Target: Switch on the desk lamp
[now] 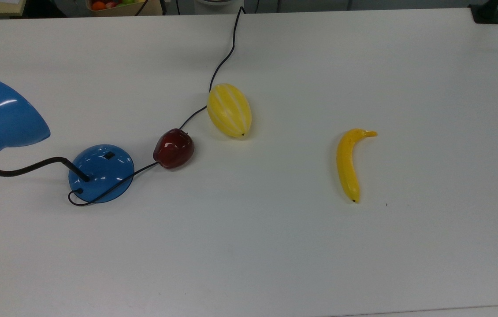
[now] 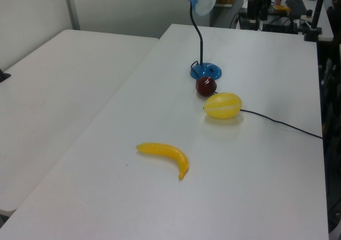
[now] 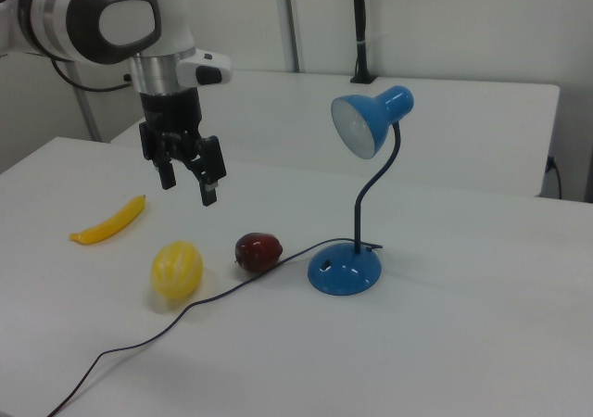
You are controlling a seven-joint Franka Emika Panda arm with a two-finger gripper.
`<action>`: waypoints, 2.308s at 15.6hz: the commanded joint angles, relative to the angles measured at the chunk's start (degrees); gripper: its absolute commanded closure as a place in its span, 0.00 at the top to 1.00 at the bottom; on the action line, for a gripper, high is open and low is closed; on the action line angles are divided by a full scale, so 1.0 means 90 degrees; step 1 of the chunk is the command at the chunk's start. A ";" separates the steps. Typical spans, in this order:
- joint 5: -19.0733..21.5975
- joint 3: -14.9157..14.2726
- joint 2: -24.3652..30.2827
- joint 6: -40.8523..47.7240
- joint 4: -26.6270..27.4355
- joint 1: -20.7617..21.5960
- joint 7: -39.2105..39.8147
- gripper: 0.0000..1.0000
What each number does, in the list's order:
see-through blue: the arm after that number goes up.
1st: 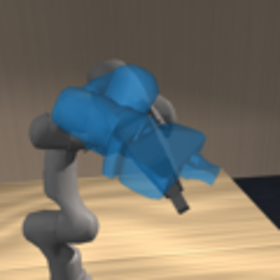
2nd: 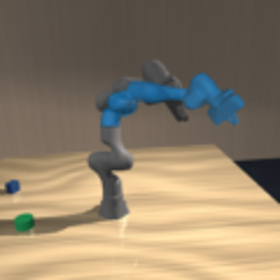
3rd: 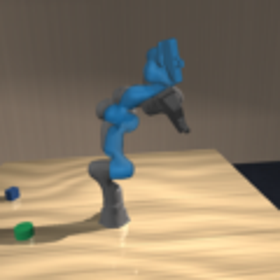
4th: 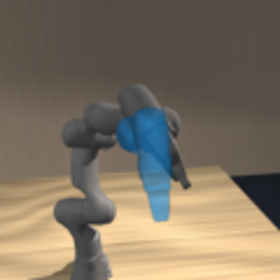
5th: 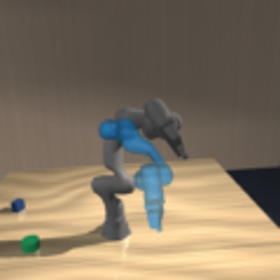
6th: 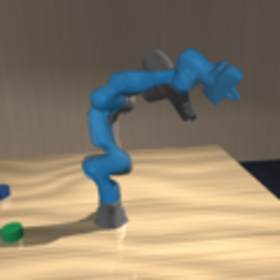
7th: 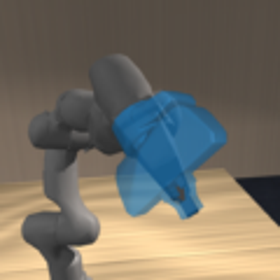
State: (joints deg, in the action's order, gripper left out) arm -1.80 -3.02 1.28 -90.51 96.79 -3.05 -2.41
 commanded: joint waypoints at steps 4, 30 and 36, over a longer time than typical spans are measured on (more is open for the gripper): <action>0.0092 -0.0016 -0.0006 0.0105 -0.0081 -0.0042 0.0151 1.00; 0.0776 -0.0055 -0.0289 -0.0549 -0.0071 -0.0647 0.0698 0.00; 0.0766 -0.0055 -0.0308 -0.0569 -0.0042 -0.0657 0.0717 0.00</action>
State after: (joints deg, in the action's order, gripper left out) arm 3.85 -3.21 -1.19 -95.08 96.77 -9.09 2.61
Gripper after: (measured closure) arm 0.991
